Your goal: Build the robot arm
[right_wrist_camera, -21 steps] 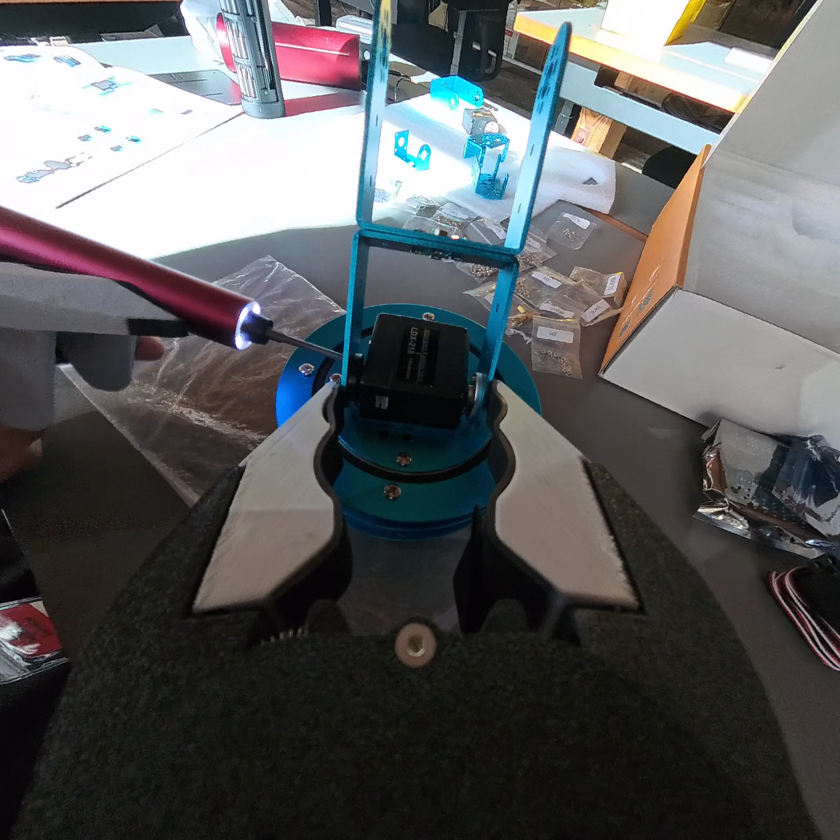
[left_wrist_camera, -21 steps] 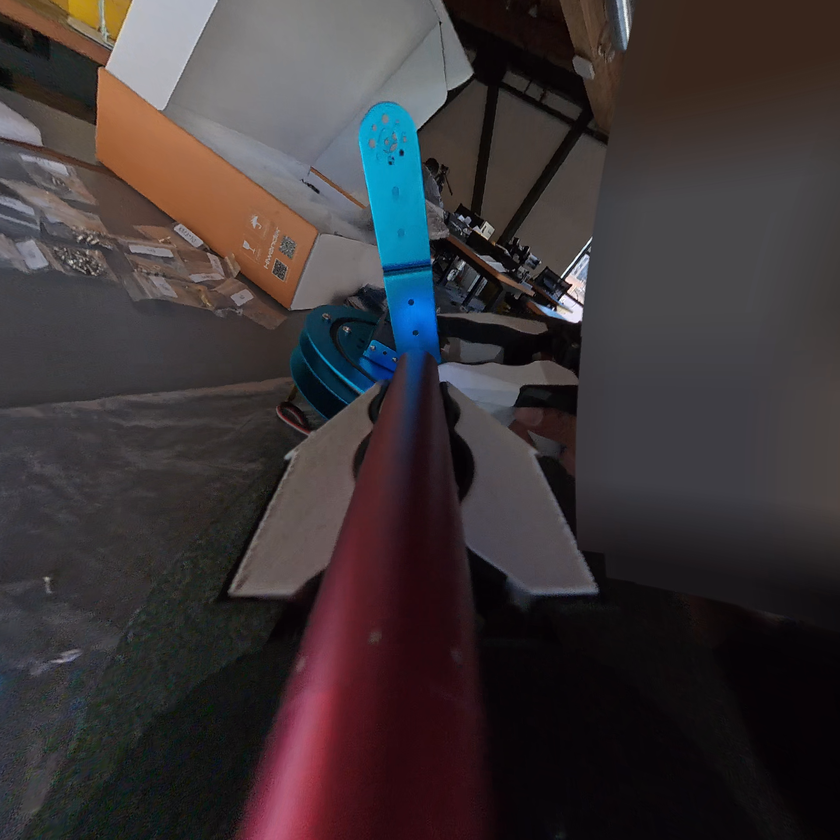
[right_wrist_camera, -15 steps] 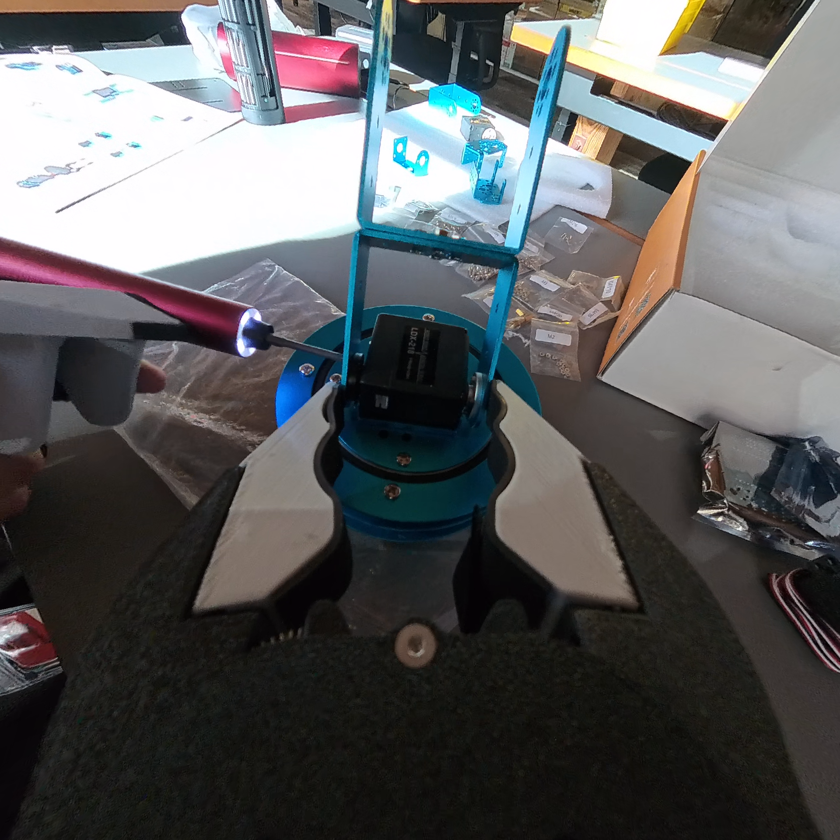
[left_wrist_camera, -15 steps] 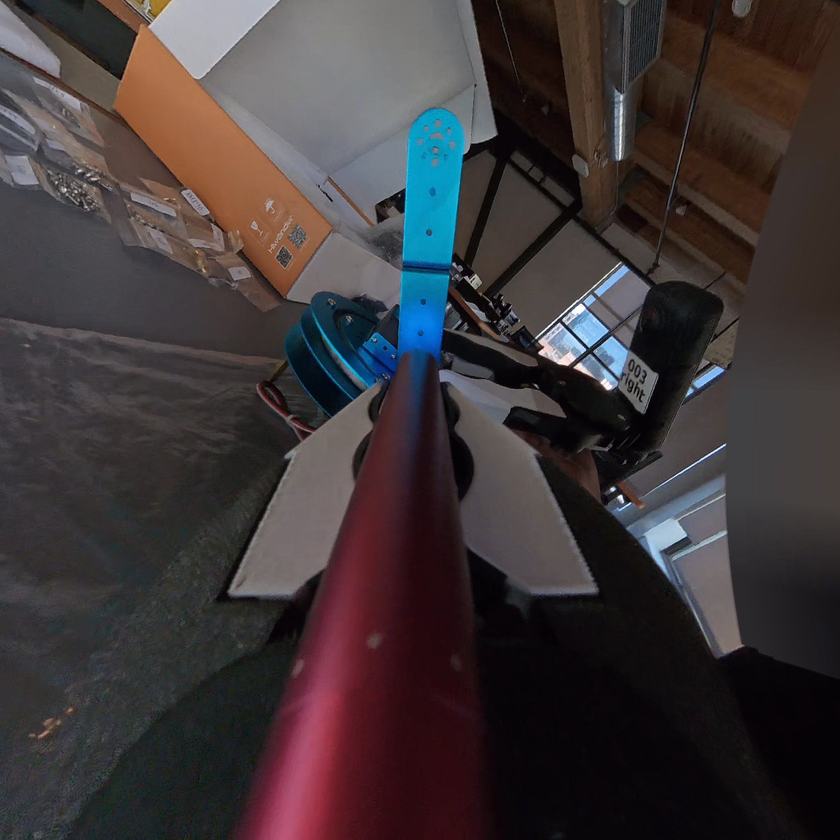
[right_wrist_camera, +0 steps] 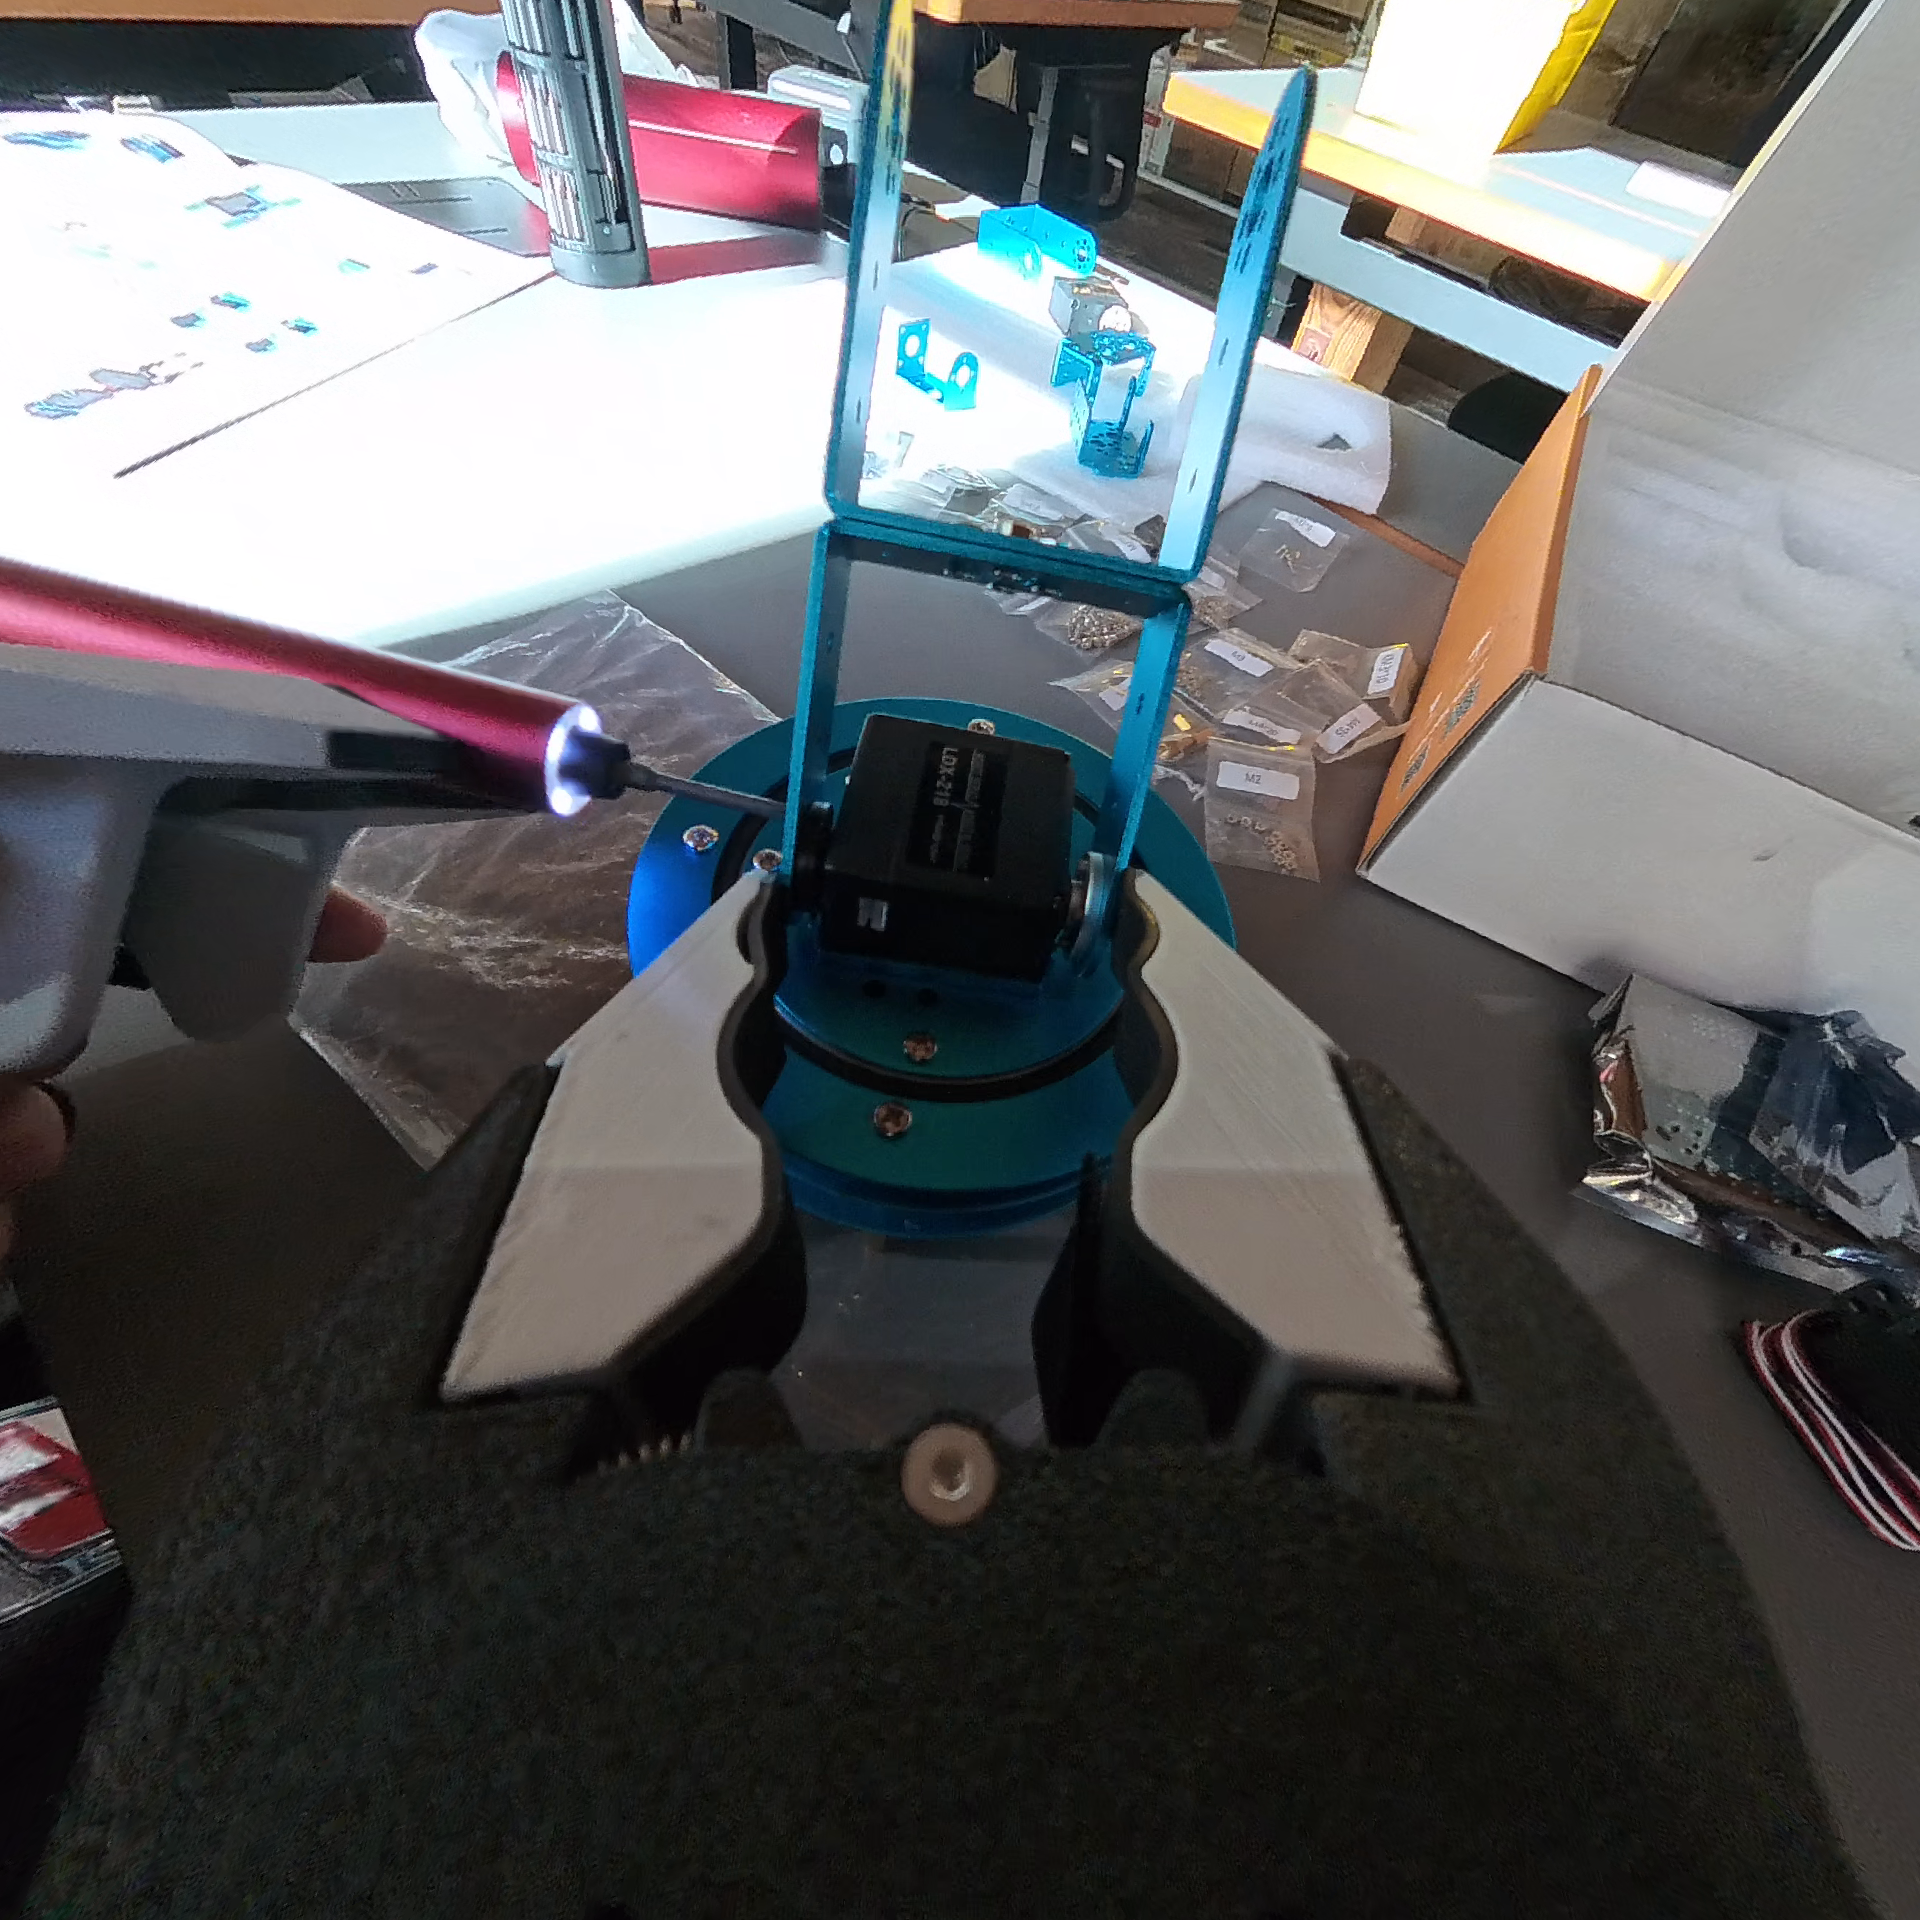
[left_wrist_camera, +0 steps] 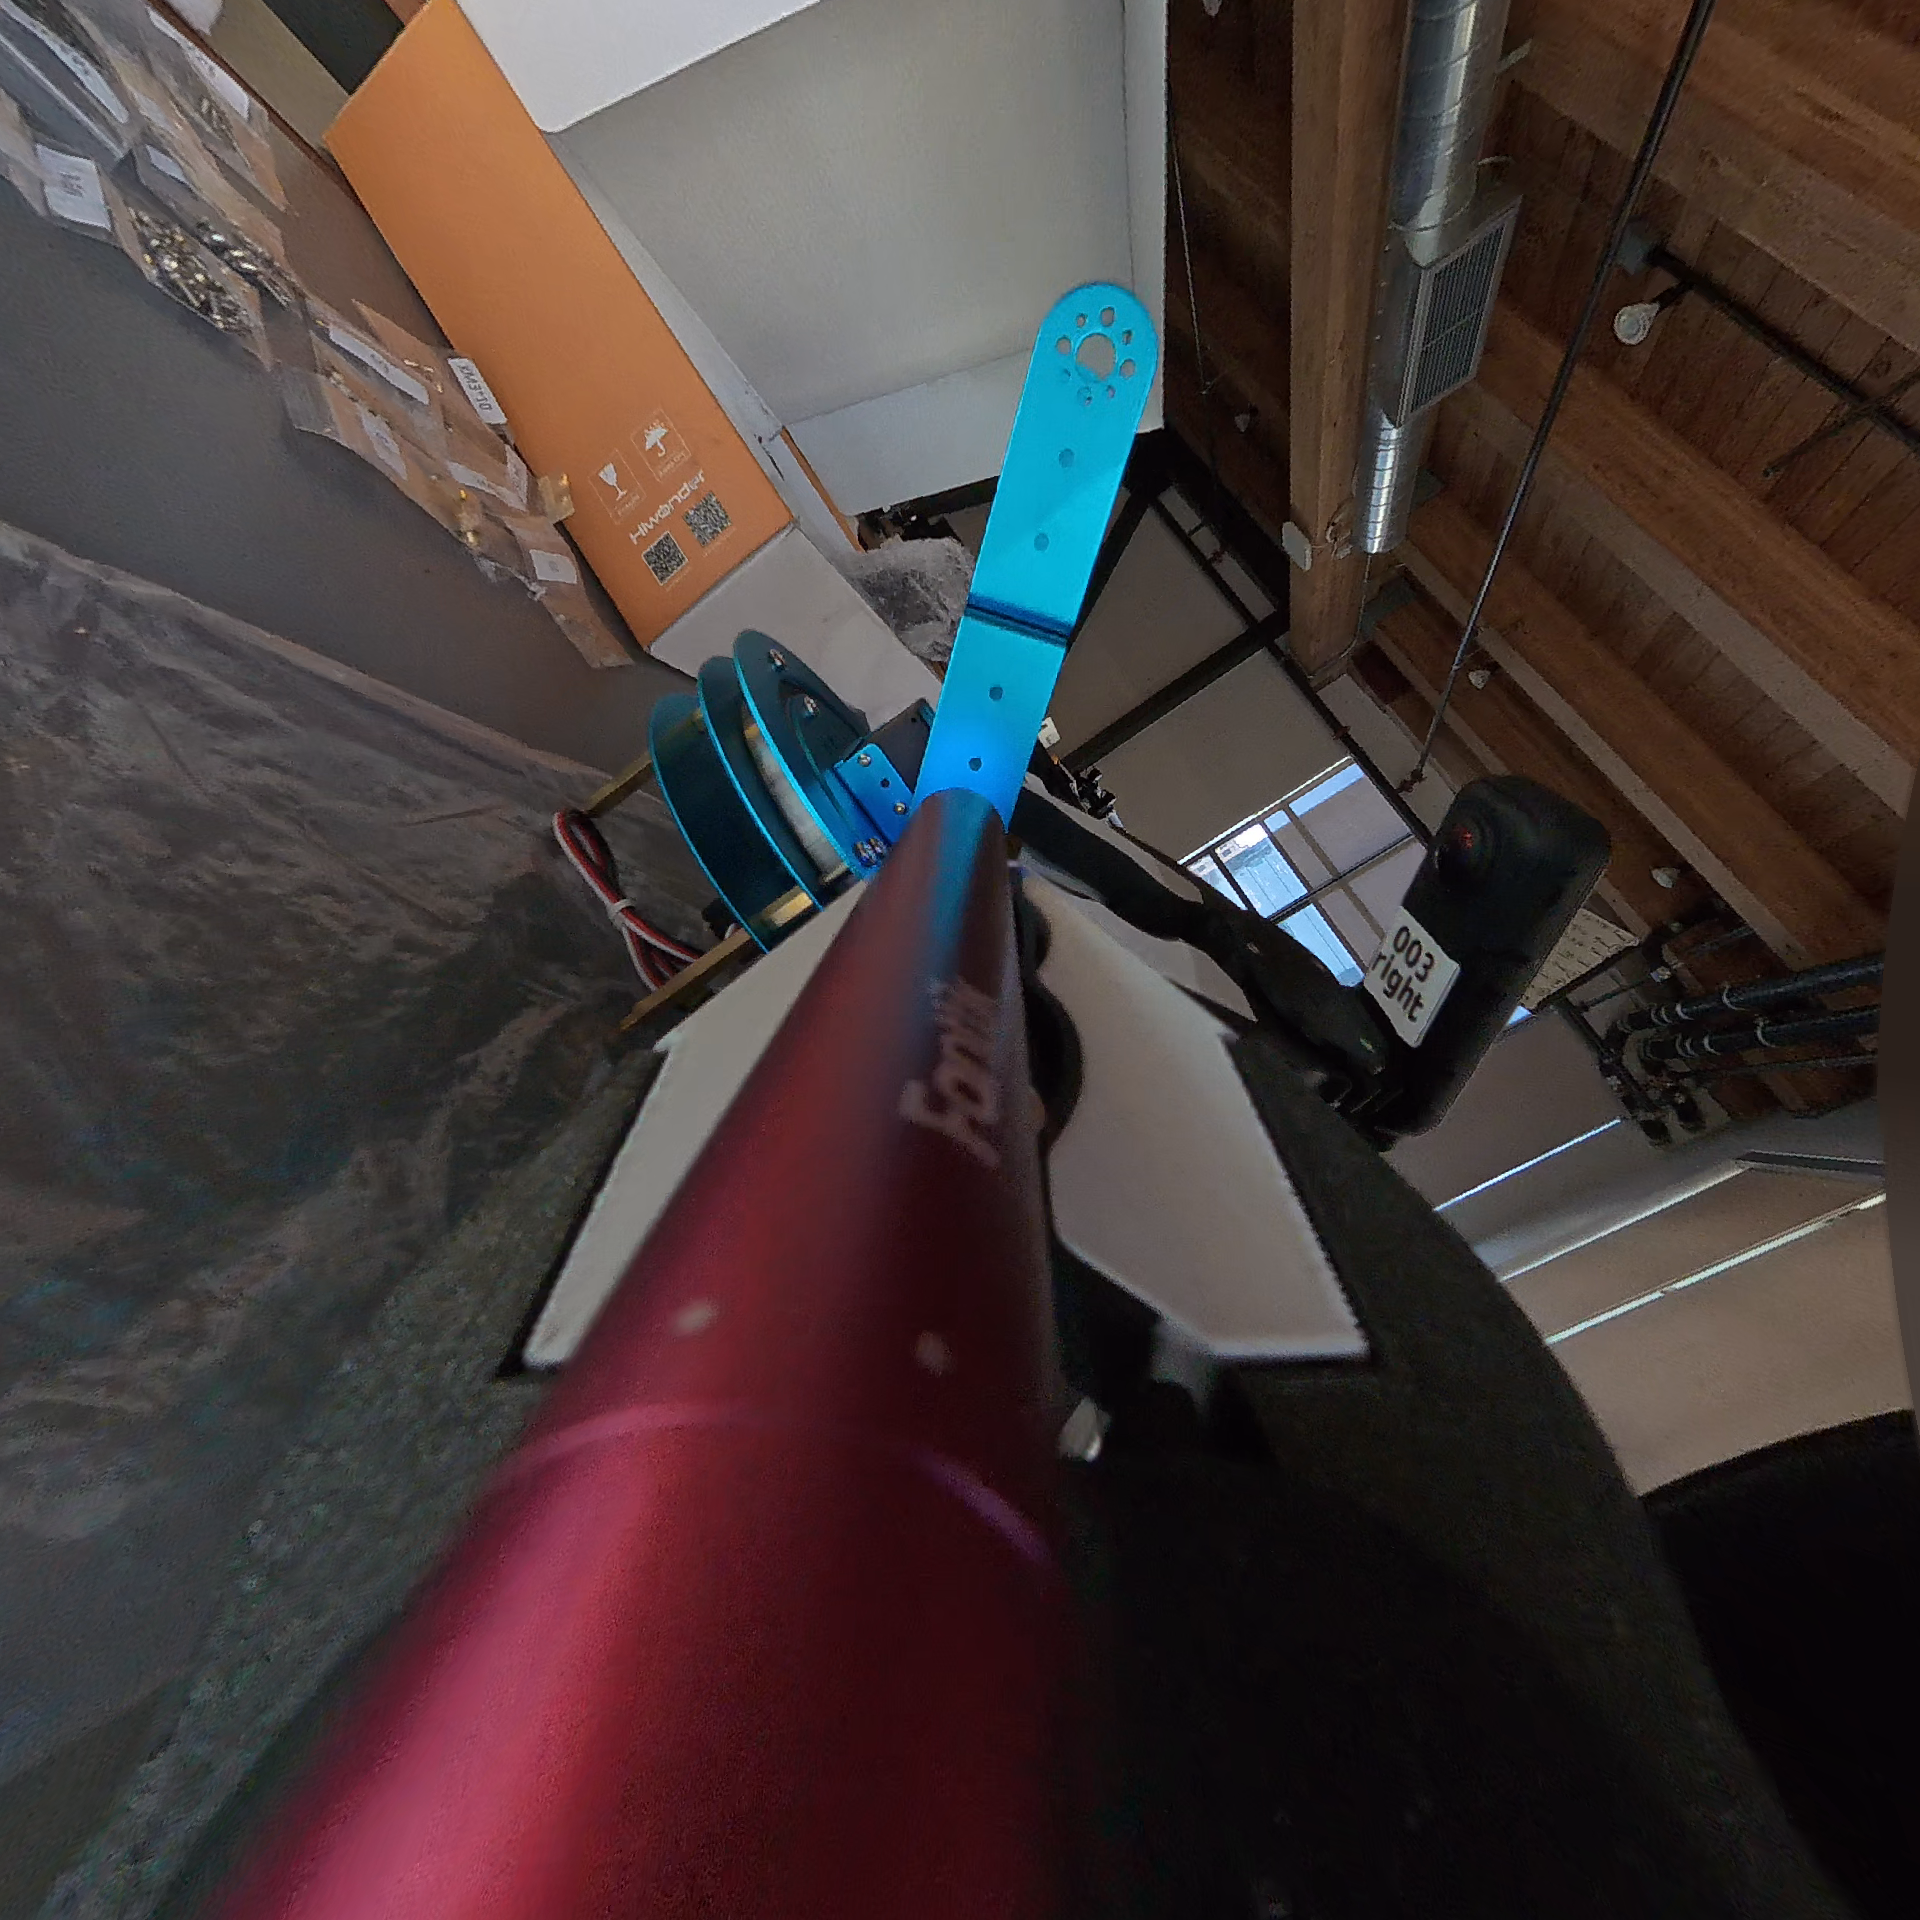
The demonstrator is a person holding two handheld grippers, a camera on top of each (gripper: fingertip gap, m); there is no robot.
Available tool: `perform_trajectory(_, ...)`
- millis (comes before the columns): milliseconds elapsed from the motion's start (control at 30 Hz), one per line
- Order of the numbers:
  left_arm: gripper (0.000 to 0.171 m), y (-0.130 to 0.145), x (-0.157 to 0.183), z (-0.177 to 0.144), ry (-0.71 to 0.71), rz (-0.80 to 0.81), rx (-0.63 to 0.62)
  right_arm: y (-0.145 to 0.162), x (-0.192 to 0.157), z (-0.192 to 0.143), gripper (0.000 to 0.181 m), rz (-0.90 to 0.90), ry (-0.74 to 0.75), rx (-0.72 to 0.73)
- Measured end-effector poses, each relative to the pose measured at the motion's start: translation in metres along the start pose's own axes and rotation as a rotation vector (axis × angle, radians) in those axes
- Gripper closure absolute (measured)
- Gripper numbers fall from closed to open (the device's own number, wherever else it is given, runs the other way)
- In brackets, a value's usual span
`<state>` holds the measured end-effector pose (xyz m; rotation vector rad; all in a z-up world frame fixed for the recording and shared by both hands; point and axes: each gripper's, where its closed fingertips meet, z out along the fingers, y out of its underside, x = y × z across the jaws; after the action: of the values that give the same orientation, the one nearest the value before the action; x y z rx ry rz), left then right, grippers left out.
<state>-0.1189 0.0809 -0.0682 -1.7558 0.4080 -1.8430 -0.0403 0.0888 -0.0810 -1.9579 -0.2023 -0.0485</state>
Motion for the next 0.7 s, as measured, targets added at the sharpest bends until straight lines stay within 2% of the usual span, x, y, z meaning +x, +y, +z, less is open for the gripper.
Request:
perform_trajectory(400,0.152,0.003,-0.003,0.002,-0.027,0.025,-0.025,0.000,0.001,0.000,0.117,-0.004,-0.007,-0.001)
perform_trajectory(500,0.140,0.002,-0.013,0.002,-0.093,0.050,-0.040,0.000,0.000,0.000,0.118,-0.005,-0.016,0.006)
perform_trajectory(567,0.132,-0.004,-0.010,-0.001,-0.086,0.071,-0.002,0.000,-0.001,0.000,0.117,-0.007,-0.021,0.008)
perform_trajectory(633,0.132,-0.013,-0.012,-0.004,-0.106,0.103,0.040,0.000,-0.001,-0.001,0.118,-0.009,-0.023,0.008)
perform_trajectory(700,0.163,-0.022,-0.016,-0.011,-0.130,0.096,0.079,0.000,0.000,0.000,0.118,-0.010,-0.026,0.006)
